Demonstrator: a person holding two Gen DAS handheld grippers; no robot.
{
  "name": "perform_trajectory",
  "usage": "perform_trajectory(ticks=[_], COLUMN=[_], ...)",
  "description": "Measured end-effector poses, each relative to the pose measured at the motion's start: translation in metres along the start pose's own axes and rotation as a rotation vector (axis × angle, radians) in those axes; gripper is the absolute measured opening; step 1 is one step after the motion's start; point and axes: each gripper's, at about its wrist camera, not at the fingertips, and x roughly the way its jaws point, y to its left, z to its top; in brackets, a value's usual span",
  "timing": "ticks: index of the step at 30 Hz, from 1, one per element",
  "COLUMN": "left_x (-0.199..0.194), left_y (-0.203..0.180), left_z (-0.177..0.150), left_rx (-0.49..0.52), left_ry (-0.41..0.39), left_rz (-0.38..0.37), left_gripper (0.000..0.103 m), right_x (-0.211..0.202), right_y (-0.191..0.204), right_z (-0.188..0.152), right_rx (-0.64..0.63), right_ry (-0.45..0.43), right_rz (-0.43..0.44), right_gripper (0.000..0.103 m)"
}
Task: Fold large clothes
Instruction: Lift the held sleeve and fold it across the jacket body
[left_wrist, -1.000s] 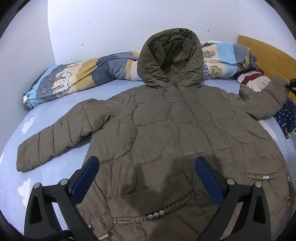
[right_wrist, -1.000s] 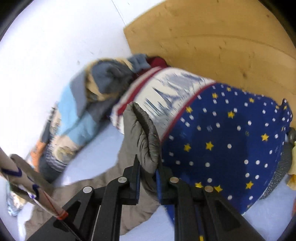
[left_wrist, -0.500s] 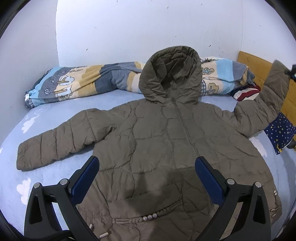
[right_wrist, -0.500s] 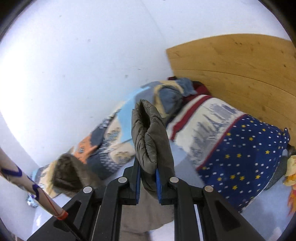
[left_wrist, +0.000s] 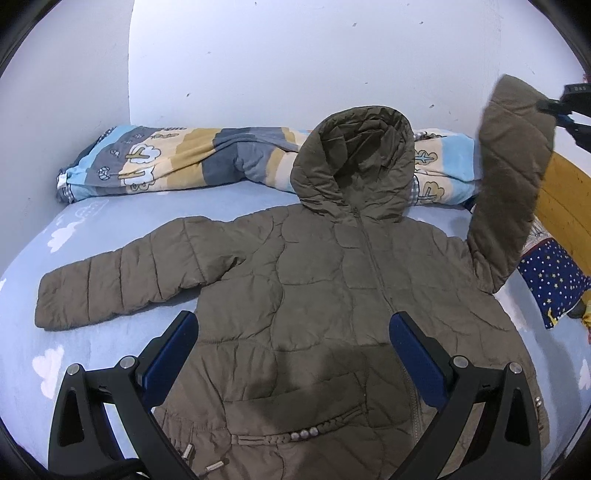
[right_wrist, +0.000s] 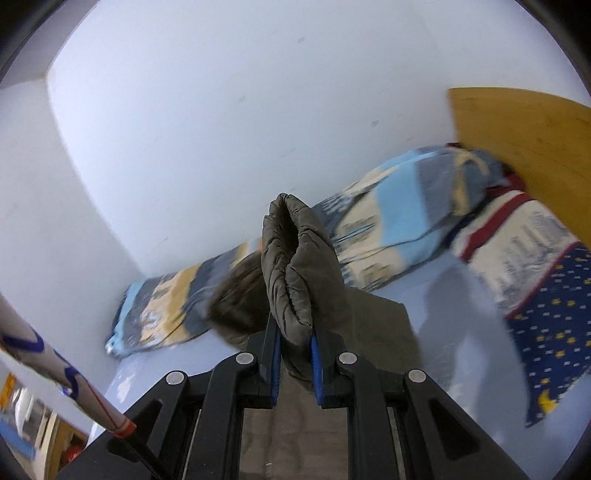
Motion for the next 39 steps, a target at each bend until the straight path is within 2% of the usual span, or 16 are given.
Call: perform_trajectory(ticks=[4, 8, 16, 21, 28, 31, 33, 35, 37, 39], left_x=[0.003, 0.006, 0.014, 0.017, 0.024, 0.025, 0.025, 0.027, 0.03, 0.033], left_y=[0.003, 0.006, 0.01, 0.016, 0.018, 0.017, 0.018, 0.018, 0.019, 0.019], left_z=[0.001, 0.001, -0.001, -0.002, -0.003, -0.004, -0.004, -0.004, -0.004, -0.005], left_rx=[-0.011, -0.017, -0.023, -0.041, -0.063, -0.058, -0.058, -0.061, -0.061, -0.059], left_ry=[0.012, 0.021, 0.045, 0.059, 0.084, 0.081, 0.082, 0.085, 0.089, 0.096], left_rz=[0.008, 0.012, 0.026, 0.03, 0.03, 0.035, 0.037, 0.038, 0.04, 0.045], left_gripper=[0.103, 0.103, 0.103, 0.103, 0.103, 0.103, 0.103, 0.103, 0.103, 0.103], right_x=[0.029, 0.064, 0.14, 0.18, 0.207, 0.215, 0.216, 0.217, 0.213, 0.207], right_y=[0.034, 0.052, 0.069, 0.079, 0.088, 0.095, 0.099, 0.099, 0.099, 0.098], right_z=[-0.021, -0.048, -0.119, -0.161, -0.2, -0.213, -0.217, -0.22, -0.221, -0.219], right_rx=[-0.043, -0.061, -0.052, -0.087, -0.095, -0.099, -0.089, -0.078, -0.074, -0.083], right_ry=[0.061, 0.13, 0.274, 0.358, 0.42, 0.439, 0.447, 0.456, 0.457, 0.46], right_rz=[0.049, 0.075, 0.112, 0.1, 0.137, 0.152, 0.169, 0.182, 0.225, 0.254], right_gripper=[0.014, 0.014, 0.014, 0.014, 0.015, 0.02, 0.027, 0.056, 0.067, 0.067])
